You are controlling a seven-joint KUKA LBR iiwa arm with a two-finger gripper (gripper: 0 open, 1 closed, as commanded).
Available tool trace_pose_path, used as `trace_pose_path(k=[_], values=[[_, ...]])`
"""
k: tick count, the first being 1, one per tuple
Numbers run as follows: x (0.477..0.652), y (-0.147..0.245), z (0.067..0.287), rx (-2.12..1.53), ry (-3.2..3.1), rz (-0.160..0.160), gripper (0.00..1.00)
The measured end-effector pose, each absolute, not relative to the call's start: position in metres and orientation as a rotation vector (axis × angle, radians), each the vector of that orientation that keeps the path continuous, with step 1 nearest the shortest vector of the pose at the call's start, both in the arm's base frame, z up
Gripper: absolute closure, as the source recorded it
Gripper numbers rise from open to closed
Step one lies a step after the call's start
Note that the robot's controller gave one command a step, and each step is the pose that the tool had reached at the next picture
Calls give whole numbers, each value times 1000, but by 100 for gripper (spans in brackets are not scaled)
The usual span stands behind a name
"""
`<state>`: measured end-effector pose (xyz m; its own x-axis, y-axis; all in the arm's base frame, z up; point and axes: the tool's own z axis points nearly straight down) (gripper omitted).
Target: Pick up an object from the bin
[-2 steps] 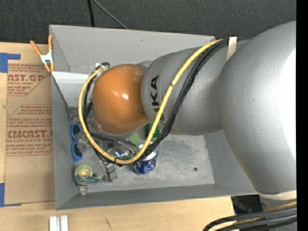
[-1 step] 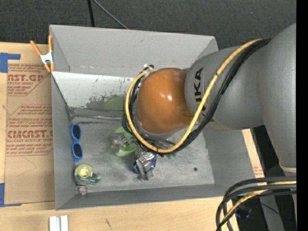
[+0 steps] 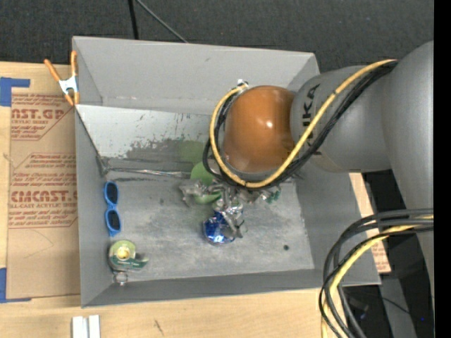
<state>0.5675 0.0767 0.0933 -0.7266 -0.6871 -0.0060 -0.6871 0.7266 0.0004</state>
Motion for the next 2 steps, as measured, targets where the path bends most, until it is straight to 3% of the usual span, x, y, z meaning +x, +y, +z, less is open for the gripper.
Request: trace_pose_path(k=[1, 2], values=[[567, 75, 95, -1164, 2916, 0, 100], [525, 56, 239, -1171, 2906, -3, 100]])
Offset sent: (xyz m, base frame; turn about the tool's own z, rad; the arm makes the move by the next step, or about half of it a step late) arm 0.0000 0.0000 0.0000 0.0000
